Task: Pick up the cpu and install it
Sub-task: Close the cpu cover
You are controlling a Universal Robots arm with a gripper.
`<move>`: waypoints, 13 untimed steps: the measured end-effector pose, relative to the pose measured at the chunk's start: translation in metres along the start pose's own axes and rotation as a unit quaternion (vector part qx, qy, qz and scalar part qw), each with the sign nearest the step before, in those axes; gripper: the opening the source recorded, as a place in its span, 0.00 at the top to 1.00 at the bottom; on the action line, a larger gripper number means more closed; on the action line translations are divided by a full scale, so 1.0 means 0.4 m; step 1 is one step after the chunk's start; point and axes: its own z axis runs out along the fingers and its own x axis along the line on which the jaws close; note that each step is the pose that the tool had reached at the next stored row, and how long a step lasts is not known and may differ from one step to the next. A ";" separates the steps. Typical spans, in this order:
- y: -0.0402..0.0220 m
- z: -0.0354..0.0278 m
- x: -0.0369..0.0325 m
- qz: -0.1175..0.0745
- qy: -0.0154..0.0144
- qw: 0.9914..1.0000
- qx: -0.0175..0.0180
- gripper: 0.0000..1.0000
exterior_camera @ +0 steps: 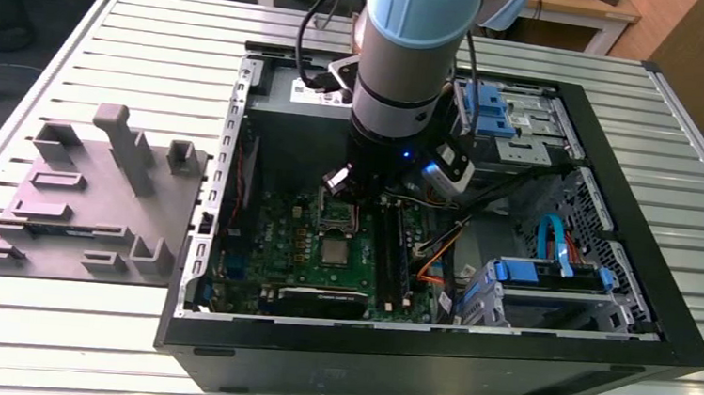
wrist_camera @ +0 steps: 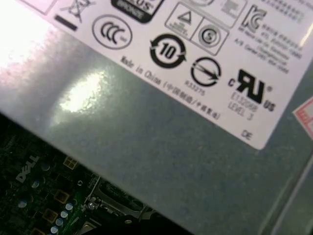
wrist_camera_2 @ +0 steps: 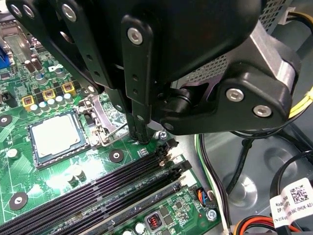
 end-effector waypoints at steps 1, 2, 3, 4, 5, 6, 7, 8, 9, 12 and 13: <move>0.000 0.000 0.000 0.000 0.000 1.000 0.000 0.89; 0.000 0.000 0.000 0.000 0.000 1.000 0.000 0.89; 0.001 0.000 0.001 0.000 -0.001 1.000 -0.001 0.89; 0.001 0.000 0.001 0.000 -0.001 1.000 -0.001 0.89; 0.001 0.000 0.001 0.000 -0.001 1.000 -0.001 0.89; 0.001 0.000 0.001 0.000 -0.001 1.000 -0.001 0.89; 0.001 -0.001 0.002 0.000 -0.001 1.000 -0.001 0.89; 0.001 -0.002 0.002 0.000 -0.001 1.000 -0.001 0.89; 0.001 -0.003 0.002 0.000 -0.001 1.000 -0.001 0.89; 0.001 -0.007 0.003 0.000 -0.001 1.000 -0.001 0.89; 0.000 -0.007 0.003 0.000 -0.001 1.000 -0.001 0.89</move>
